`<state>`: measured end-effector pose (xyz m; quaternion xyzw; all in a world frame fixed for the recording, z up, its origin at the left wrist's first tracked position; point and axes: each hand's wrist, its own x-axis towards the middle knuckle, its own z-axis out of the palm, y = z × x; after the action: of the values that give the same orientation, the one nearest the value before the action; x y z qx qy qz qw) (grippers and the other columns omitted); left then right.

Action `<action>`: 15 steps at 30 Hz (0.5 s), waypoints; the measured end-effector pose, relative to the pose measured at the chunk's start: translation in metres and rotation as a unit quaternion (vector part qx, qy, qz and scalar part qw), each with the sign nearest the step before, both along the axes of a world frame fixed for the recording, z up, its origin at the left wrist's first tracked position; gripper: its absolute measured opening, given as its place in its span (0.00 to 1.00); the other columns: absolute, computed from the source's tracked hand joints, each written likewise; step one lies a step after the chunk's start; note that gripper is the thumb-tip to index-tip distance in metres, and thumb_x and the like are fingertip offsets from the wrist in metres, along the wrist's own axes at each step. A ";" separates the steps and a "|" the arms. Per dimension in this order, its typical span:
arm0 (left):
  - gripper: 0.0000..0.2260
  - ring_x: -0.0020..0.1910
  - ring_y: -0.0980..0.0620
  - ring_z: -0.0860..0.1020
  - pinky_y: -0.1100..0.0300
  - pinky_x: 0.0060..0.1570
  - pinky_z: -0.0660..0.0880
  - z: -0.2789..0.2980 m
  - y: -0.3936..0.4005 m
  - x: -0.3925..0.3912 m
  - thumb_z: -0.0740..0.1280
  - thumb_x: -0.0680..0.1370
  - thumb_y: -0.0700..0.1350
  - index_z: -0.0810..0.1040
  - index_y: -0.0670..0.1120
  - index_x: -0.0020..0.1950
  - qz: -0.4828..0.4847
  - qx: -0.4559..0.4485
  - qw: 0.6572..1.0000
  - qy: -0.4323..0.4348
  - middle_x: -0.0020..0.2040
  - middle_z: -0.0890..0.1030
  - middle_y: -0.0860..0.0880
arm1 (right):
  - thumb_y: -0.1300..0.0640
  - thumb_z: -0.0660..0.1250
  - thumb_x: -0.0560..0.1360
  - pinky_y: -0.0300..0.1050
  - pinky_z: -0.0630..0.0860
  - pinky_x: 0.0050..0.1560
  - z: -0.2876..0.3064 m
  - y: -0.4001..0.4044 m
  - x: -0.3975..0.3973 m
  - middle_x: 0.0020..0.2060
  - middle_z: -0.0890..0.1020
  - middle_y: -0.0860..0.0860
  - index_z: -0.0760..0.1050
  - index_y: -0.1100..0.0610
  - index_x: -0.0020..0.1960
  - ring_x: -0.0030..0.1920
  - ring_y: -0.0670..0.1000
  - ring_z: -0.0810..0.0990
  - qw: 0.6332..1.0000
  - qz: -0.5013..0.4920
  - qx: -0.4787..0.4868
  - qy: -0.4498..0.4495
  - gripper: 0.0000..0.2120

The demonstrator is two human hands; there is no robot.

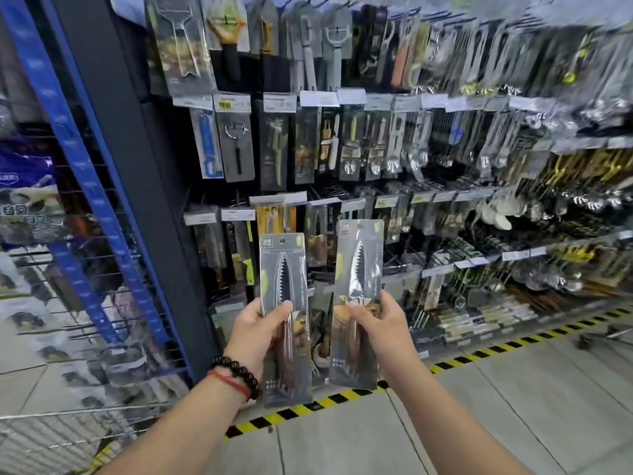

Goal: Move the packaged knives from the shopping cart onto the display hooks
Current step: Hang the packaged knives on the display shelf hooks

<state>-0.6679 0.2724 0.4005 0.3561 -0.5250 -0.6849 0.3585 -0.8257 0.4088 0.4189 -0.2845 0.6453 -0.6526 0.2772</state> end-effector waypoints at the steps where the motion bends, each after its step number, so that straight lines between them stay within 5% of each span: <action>1: 0.39 0.57 0.45 0.79 0.45 0.61 0.74 -0.006 -0.007 -0.005 0.77 0.62 0.64 0.74 0.43 0.64 -0.001 -0.005 1.000 -0.002 0.60 0.80 0.45 | 0.50 0.70 0.76 0.44 0.71 0.58 -0.001 -0.003 -0.006 0.51 0.76 0.45 0.67 0.56 0.69 0.50 0.44 0.74 1.000 0.000 0.008 -0.002 0.25; 3: 0.36 0.51 0.46 0.78 0.47 0.59 0.72 -0.014 -0.018 -0.015 0.77 0.58 0.69 0.75 0.45 0.54 -0.003 -0.011 1.000 -0.009 0.51 0.79 0.45 | 0.48 0.70 0.76 0.49 0.72 0.61 -0.006 -0.014 -0.016 0.55 0.76 0.51 0.64 0.58 0.72 0.55 0.48 0.75 1.000 0.000 0.021 0.009 0.30; 6: 0.31 0.43 0.44 0.76 0.41 0.54 0.75 -0.018 -0.035 -0.029 0.76 0.60 0.68 0.75 0.48 0.51 -0.006 0.000 1.000 -0.014 0.44 0.76 0.45 | 0.49 0.69 0.77 0.46 0.71 0.57 -0.010 -0.034 -0.029 0.60 0.74 0.52 0.60 0.59 0.76 0.57 0.51 0.74 0.999 0.013 0.042 0.020 0.34; 9: 0.28 0.48 0.46 0.78 0.48 0.57 0.74 -0.018 -0.056 -0.047 0.75 0.66 0.64 0.76 0.41 0.50 0.003 -0.013 1.000 -0.024 0.46 0.79 0.45 | 0.50 0.69 0.76 0.39 0.69 0.55 -0.017 -0.061 -0.048 0.67 0.70 0.46 0.61 0.55 0.75 0.57 0.46 0.73 0.998 0.029 0.060 0.012 0.31; 12: 0.20 0.55 0.49 0.78 0.55 0.57 0.74 -0.025 -0.087 -0.067 0.72 0.72 0.56 0.79 0.43 0.57 0.010 -0.023 0.999 -0.019 0.53 0.82 0.49 | 0.50 0.71 0.75 0.45 0.66 0.67 -0.022 -0.096 -0.068 0.75 0.64 0.50 0.57 0.56 0.78 0.71 0.51 0.67 0.996 0.035 0.077 0.018 0.37; 15: 0.46 0.67 0.48 0.73 0.47 0.67 0.69 -0.036 -0.127 -0.087 0.74 0.61 0.69 0.71 0.43 0.70 0.023 -0.043 0.999 -0.015 0.68 0.75 0.47 | 0.53 0.71 0.76 0.47 0.70 0.66 -0.025 -0.137 -0.089 0.70 0.71 0.54 0.61 0.61 0.75 0.65 0.50 0.73 0.993 0.042 0.103 0.026 0.34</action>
<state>-0.7552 0.1458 0.3641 0.3624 -0.5511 -0.6480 0.3808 -0.9147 0.2723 0.3942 -0.2983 0.7034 -0.5629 0.3153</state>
